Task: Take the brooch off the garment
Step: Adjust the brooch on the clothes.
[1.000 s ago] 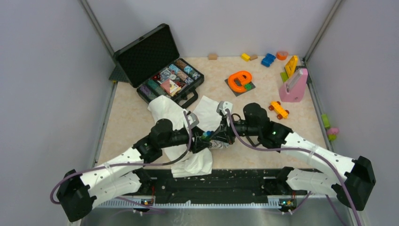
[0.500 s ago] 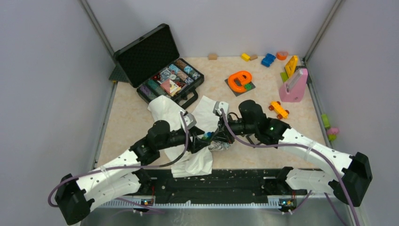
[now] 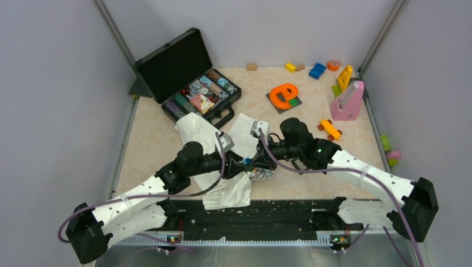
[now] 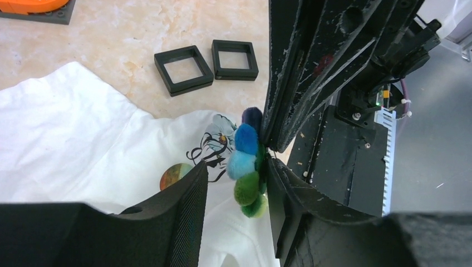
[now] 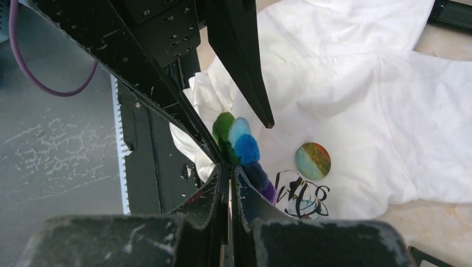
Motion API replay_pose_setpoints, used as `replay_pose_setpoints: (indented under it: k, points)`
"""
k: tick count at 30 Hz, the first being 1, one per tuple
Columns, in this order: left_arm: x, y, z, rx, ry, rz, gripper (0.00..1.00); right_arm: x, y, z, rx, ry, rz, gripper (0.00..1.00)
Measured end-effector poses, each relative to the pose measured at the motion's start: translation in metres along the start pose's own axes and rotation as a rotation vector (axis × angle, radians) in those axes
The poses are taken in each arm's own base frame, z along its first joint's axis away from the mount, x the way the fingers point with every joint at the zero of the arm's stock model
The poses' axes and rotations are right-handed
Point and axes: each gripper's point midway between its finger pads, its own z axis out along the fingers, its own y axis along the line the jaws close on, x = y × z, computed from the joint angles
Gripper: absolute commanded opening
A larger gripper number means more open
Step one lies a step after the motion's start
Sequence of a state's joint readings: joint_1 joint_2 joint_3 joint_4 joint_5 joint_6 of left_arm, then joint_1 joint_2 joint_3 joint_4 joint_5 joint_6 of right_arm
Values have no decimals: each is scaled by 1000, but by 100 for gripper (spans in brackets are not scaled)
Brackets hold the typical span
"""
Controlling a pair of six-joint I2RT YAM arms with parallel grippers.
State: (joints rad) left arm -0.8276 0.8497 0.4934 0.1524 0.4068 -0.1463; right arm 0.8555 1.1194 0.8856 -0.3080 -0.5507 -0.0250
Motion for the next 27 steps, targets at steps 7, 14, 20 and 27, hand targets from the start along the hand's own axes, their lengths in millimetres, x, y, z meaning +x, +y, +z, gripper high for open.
replay_pose_setpoints:
  k: [7, 14, 20, 27]
  points:
    - [13, 2, 4, 8, 46, -15, 42, 4, -1, 2, 0, 16, 10, 0]
    - [16, -1, 4, 21, 59, -20, 0, 7, -2, 3, -1, 26, 16, 0]
    - [17, -2, 4, 22, 64, -38, 0, 7, -2, 4, -1, 26, 17, 0]
    - [16, -1, 4, 4, 62, -80, 0, 6, -4, 4, 11, 23, 16, 0]
